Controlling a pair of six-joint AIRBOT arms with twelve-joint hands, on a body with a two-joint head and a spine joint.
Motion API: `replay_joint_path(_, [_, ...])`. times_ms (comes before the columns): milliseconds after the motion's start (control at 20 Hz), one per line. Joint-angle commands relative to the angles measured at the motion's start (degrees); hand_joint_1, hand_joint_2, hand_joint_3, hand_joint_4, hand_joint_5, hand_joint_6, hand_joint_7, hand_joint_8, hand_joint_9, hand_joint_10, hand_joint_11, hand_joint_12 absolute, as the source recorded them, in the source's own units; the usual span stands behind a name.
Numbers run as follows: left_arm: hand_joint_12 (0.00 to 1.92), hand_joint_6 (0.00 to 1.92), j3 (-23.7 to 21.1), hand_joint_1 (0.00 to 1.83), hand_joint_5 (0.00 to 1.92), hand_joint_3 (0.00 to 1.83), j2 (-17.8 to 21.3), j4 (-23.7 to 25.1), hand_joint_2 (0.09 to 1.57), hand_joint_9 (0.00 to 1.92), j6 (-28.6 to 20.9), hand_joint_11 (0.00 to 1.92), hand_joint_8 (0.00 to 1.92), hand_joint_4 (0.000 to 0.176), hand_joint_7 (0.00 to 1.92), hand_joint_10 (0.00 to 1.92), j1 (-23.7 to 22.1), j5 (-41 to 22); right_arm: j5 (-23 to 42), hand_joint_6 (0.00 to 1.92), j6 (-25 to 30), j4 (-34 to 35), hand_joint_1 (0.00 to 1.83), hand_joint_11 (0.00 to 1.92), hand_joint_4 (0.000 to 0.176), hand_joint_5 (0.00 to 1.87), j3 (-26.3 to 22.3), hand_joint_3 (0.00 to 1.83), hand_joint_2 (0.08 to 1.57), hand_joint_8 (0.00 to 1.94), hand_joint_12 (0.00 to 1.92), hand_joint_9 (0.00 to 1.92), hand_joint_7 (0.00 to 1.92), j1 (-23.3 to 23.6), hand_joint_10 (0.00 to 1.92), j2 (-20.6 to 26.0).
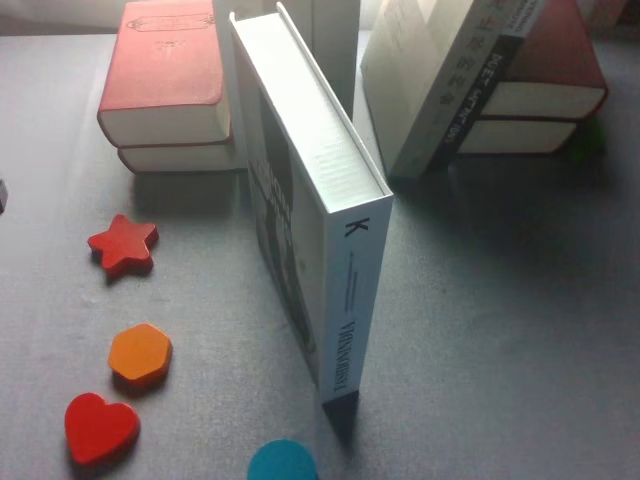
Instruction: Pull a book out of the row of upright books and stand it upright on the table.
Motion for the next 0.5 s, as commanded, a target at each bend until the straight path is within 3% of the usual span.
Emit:
replay_joint_path(0, [1.06, 0.04, 0.4, 0.67, 0.21, 0.00, -0.5, -1.8, 0.93, 0.44, -0.5, 0.00, 0.01, 0.093, 0.18, 0.04, -1.3, -5.9, 8.9, 0.02, -1.0, 4.2, 1.02, 0.02, 0.087, 0.29, -0.6, 0.00, 1.18, 0.00, 0.01, 0.05, 0.00, -0.1, 0.00, 1.3])
replay_joint_path(50, [0.84, 0.04, 0.4, 0.67, 0.24, 0.00, -0.6, -1.6, 0.94, 0.39, -0.5, 0.00, 0.01, 0.088, 0.20, 0.02, -1.9, -5.9, 8.8, 0.00, -1.4, 4.3, 0.96, 0.03, 0.090, 0.22, -0.9, 0.00, 1.19, 0.00, 0.01, 0.08, 0.00, -0.1, 0.01, 1.5])
replay_joint_path(100, [0.27, 0.01, 0.4, 0.63, 0.20, 0.01, -0.8, -1.5, 0.98, 0.21, -0.5, 0.00, 0.00, 0.085, 0.16, 0.00, -2.1, -5.9, 8.8, 0.00, -0.8, 4.0, 0.90, 0.08, 0.109, 0.04, -0.3, 0.00, 1.17, 0.00, 0.03, 0.12, 0.00, -0.1, 0.01, 0.9])
replay_joint_path(150, [0.19, 0.05, 0.6, 0.58, 0.29, 0.02, -1.2, -1.3, 1.04, 0.15, -0.5, 0.00, 0.00, 0.054, 0.18, 0.00, -2.9, -5.9, 8.8, 0.00, 0.4, 4.5, 0.90, 0.06, 0.092, 0.01, 0.4, 0.01, 1.21, 0.00, 0.02, 0.07, 0.00, -0.2, 0.00, -0.2])
replay_joint_path(200, [0.15, 0.14, 0.7, 0.59, 0.42, 0.02, -1.4, -1.2, 1.09, 0.18, -0.5, 0.00, 0.00, 0.033, 0.23, 0.01, -3.2, -5.9, 8.9, 0.02, 0.4, 4.7, 0.96, 0.06, 0.080, 0.16, 0.8, 0.00, 1.16, 0.00, 0.02, 0.08, 0.01, 0.0, 0.00, -0.8])
replay_joint_path(250, [0.65, 0.19, 0.7, 0.64, 0.49, 0.01, -1.6, -1.2, 1.14, 0.29, -0.5, 0.00, 0.02, 0.019, 0.33, 0.01, -3.2, -5.9, 8.9, 0.01, 0.4, 4.1, 0.85, 0.05, 0.051, 0.06, 1.2, 0.01, 1.18, 0.00, 0.01, 0.09, 0.01, 1.8, 0.00, -1.3])
replay_joint_path(300, [1.00, 0.26, 0.7, 0.61, 0.48, 0.00, -1.6, -1.2, 1.13, 0.37, -0.5, 0.00, 0.01, 0.052, 0.43, 0.02, -3.3, -5.9, 8.9, 0.01, 0.2, 2.8, 0.83, 0.06, 0.080, 0.15, 1.6, 0.00, 1.17, 0.00, 0.01, 0.02, 0.00, 3.6, 0.00, -1.5])
replay_joint_path(350, [1.14, 0.40, 0.6, 0.58, 0.43, 0.00, -1.6, -1.1, 1.13, 0.42, -0.5, 0.00, 0.00, 0.077, 0.48, 0.02, -3.6, -5.9, 8.9, 0.13, -0.2, 1.6, 0.58, 0.01, 0.049, 0.43, 1.7, 0.01, 1.19, 0.00, 0.00, 0.00, 0.00, 5.5, 0.00, -1.5])
replay_joint_path(400, [1.30, 0.59, 0.6, 0.55, 0.37, 0.01, -1.6, -1.0, 1.18, 0.51, -0.5, 0.00, 0.02, 0.074, 0.55, 0.05, -3.9, -5.9, 8.8, 0.05, -1.7, 0.0, 0.46, 0.00, 0.005, 0.42, 1.8, 0.00, 1.18, 0.00, 0.00, 0.00, 0.00, 8.2, 0.00, -1.5])
replay_joint_path(450, [1.36, 0.73, 0.6, 0.53, 0.38, 0.01, -1.7, -0.8, 1.19, 0.56, -0.5, 0.00, 0.03, 0.055, 0.60, 0.08, -4.1, -5.9, 8.8, 0.03, -3.4, -2.3, 0.45, 0.01, 0.010, 0.42, 1.8, 0.00, 1.16, 0.00, 0.00, 0.07, 0.01, 11.5, 0.01, -1.5])
